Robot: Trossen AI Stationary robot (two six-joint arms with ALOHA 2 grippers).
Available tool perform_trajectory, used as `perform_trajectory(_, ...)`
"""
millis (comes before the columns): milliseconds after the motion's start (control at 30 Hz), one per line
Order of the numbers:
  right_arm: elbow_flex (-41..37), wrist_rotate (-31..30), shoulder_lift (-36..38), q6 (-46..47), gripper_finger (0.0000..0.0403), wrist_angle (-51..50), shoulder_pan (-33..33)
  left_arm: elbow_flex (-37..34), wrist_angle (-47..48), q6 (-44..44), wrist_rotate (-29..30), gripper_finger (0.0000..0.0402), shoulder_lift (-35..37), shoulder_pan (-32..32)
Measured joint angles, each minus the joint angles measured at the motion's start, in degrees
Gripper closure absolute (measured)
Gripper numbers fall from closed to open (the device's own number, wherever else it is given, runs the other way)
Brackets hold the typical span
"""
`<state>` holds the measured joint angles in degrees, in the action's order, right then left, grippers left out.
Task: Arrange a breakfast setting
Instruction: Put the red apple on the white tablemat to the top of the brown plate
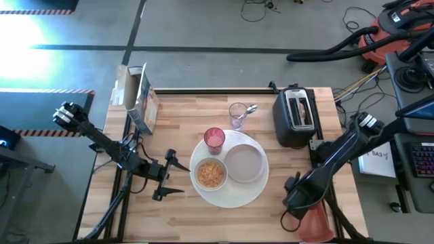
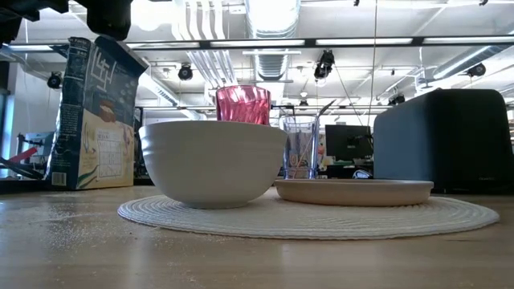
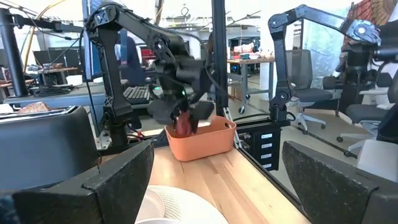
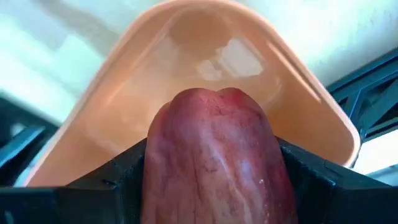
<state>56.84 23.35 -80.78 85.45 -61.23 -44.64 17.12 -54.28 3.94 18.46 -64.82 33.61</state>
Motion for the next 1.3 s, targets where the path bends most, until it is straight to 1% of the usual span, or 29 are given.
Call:
perform_trajectory(67, 0.0, -0.6, 2.9, 0.4, 0.0142, 0.1, 0.0, 0.0, 0.0, -0.3, 0.0, 0.0064, 0.0, 0.0)
perform_trajectory(133, 0.0, -2.4, 5.7, 1.3, 0.0142, 0.2, 0.0, 0.0, -0.1, -0.4, 0.0, 0.0064, 0.0, 0.0)
perform_trajectory(233, 0.0, -8.9, 10.2, 1.6, 0.0143, 1.7, 0.0, 0.0, -0.1, -0.4, 0.0, 0.0064, 0.0, 0.0)
perform_trajectory(300, 0.0, -16.4, 12.6, 0.3, 0.0143, 4.6, 0.3, 0.0, -0.1, -0.4, 0.0, 0.0064, 0.0, 0.0)
perform_trajectory(367, 0.1, -25.4, 14.6, -2.0, 0.0143, 7.9, 1.1, 0.0, -0.1, -0.4, 0.0, 0.0064, 0.0, 0.0)
perform_trajectory(500, 0.2, -42.6, 16.0, -12.2, 0.014, 13.3, 4.4, 0.0, -0.1, -0.4, 0.0, 0.0064, 0.1, 0.0)
perform_trajectory(533, 0.2, -46.0, 15.9, -14.6, 0.0138, 13.6, 5.5, 0.1, -0.1, -0.4, 0.1, 0.0064, 0.1, 0.0)
perform_trajectory(600, 0.2, -49.5, 14.9, -18.3, 0.0136, 13.9, 8.5, 0.7, -0.1, -0.5, 0.4, 0.0064, 0.1, 0.0)
perform_trajectory(733, 0.0, -49.7, 10.8, -24.1, 0.0136, 14.1, 14.7, 2.0, 0.0, -1.3, 0.5, 0.0064, 0.1, 0.0)
perform_trajectory(933, 0.0, -42.0, 2.9, -34.7, 0.0136, 21.3, 22.8, 3.6, 4.0, -1.9, 0.5, 0.0064, 0.1, 0.0)
perform_trajectory(1067, 0.0, -38.3, -0.5, -40.2, 0.0129, 24.6, 25.6, 4.3, 6.3, -4.2, 0.5, 0.0064, 0.1, 0.0)
perform_trajectory(1300, 0.0, -38.3, -2.7, -44.5, 0.0121, 25.1, 28.1, 5.7, 6.8, -4.1, 0.4, 0.0064, -0.1, 0.0)
